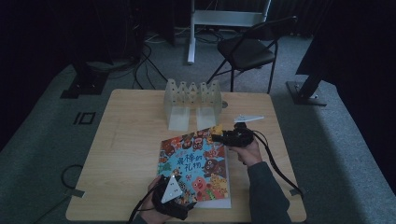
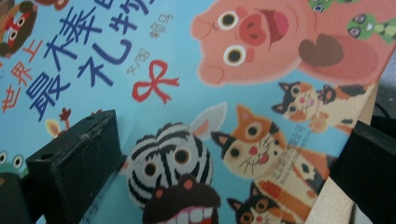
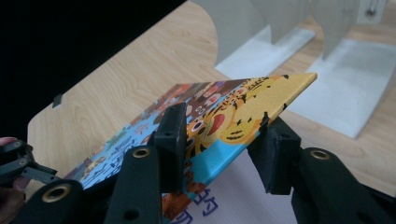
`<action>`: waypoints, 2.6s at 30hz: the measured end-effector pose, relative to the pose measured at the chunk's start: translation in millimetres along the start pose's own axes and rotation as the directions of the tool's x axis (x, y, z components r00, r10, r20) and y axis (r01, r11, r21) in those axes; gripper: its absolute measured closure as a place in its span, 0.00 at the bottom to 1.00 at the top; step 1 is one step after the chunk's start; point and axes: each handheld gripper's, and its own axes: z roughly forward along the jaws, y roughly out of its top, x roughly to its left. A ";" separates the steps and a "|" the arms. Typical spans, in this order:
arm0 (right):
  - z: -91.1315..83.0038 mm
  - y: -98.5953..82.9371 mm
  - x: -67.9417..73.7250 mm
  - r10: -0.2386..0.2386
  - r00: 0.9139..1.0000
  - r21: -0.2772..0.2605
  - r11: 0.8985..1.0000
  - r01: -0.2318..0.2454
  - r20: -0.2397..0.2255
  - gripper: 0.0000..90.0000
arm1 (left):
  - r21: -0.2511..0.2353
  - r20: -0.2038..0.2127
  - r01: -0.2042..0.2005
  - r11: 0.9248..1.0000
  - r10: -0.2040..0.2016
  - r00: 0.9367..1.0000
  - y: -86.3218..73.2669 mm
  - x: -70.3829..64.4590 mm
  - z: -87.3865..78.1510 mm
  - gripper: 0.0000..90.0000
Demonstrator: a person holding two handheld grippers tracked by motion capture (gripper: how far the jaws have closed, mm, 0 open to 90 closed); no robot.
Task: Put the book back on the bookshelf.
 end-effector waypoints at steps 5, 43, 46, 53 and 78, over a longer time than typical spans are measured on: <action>-0.4 4.3 4.3 -0.008 1.000 0.003 1.000 0.008 0.010 0.66 | -0.027 -0.009 -0.001 1.000 0.001 1.000 -5.6 1.2 -12.4 0.03; -13.7 19.0 38.6 -0.040 0.997 -0.081 0.996 0.046 0.070 0.74 | -0.072 0.027 0.287 0.955 -0.286 0.958 -28.1 86.3 -40.7 0.32; -17.1 20.2 39.9 -0.040 0.997 -0.098 0.994 0.047 0.067 0.75 | -0.070 0.025 0.303 0.950 -0.302 0.953 -28.2 91.2 -39.5 0.35; -24.8 22.1 41.4 -0.042 0.997 -0.127 0.991 0.051 0.067 0.77 | -0.074 0.051 0.354 0.932 -0.351 0.935 -28.1 106.5 -32.9 0.33; -47.6 29.8 48.3 -0.046 0.999 -0.240 0.970 0.045 0.001 0.85 | -0.052 0.115 0.383 0.922 -0.376 0.920 -14.8 133.0 0.0 0.17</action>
